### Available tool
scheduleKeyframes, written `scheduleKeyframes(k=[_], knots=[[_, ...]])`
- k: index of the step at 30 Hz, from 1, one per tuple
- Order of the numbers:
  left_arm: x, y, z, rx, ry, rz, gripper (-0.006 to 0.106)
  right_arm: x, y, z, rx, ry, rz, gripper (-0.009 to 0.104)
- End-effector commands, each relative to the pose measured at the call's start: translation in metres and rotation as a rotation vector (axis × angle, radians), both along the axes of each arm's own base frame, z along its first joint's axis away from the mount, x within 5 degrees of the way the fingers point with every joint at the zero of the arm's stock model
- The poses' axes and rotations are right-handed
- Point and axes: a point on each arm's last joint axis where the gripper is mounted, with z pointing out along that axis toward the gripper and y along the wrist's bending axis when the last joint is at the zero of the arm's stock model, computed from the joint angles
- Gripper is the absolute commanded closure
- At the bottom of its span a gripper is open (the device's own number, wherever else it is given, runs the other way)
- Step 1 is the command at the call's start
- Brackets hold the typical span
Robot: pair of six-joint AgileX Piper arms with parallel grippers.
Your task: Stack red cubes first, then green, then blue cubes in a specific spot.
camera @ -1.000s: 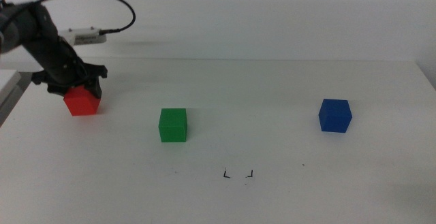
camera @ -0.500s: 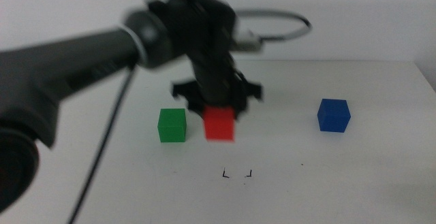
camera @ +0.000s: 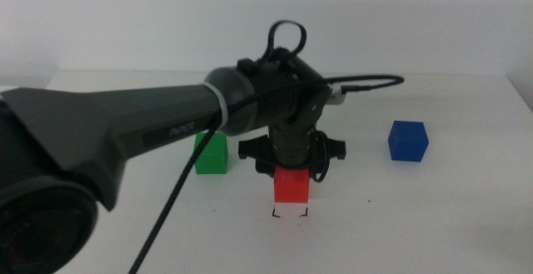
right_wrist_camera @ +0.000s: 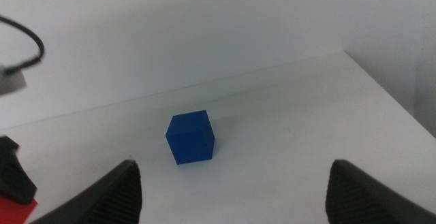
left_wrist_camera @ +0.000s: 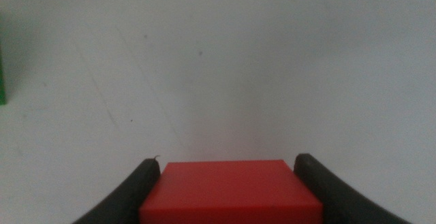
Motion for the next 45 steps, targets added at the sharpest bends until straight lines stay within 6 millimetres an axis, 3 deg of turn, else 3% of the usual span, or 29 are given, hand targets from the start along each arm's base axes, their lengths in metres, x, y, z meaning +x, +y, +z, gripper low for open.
scheduleKeyframes(k=[1, 17, 23, 25, 26, 27, 28, 33, 34, 36, 40, 45], knots=[[0.002, -0.001, -0.005, -0.004, -0.008, 0.008, 0.102, 0.000, -0.001, 0.000, -0.018, -0.011, -0.006, 0.002], [0.001, 0.000, -0.029, -0.027, -0.001, 0.047, 0.102, 0.000, -0.001, 0.000, -0.018, -0.011, -0.006, 0.002], [0.002, 0.000, -0.035, -0.003, 0.006, 0.029, 0.090, 0.000, -0.001, 0.000, -0.018, -0.011, -0.006, 0.002], [0.001, 0.001, -0.035, 0.002, 0.011, 0.030, 0.083, 0.000, -0.001, 0.000, -0.018, -0.011, -0.006, 0.002], [0.001, 0.001, -0.035, 0.006, 0.014, 0.031, 0.067, 0.000, -0.001, 0.000, -0.018, -0.011, -0.006, 0.002], [0.001, 0.001, -0.035, 0.007, 0.016, 0.030, 0.062, 0.000, -0.001, 0.000, -0.018, -0.011, -0.006, 0.002], [0.001, 0.001, -0.035, 0.006, 0.018, 0.024, 0.047, 0.000, -0.001, 0.000, -0.018, -0.011, -0.006, 0.002], [0.001, 0.002, -0.033, 0.019, 0.012, -0.001, 0.012, 0.000, -0.001, 0.000, -0.018, -0.011, -0.006, 0.002], [0.001, 0.002, -0.030, 0.016, 0.008, -0.001, 0.007, 0.000, -0.001, 0.000, -0.018, -0.011, -0.006, 0.002], [0.000, 0.002, -0.015, -0.001, -0.013, -0.011, 0.007, 0.000, -0.001, 0.000, -0.018, -0.011, -0.006, 0.002], [-0.009, 0.014, 0.046, -0.039, -0.116, -0.077, 0.007, 0.000, -0.001, 0.000, -0.018, -0.011, -0.006, 0.002], [-0.033, 0.053, 0.124, 0.023, -0.243, -0.064, 0.007, 0.000, -0.001, 0.000, -0.018, -0.011, -0.006, 0.002]])
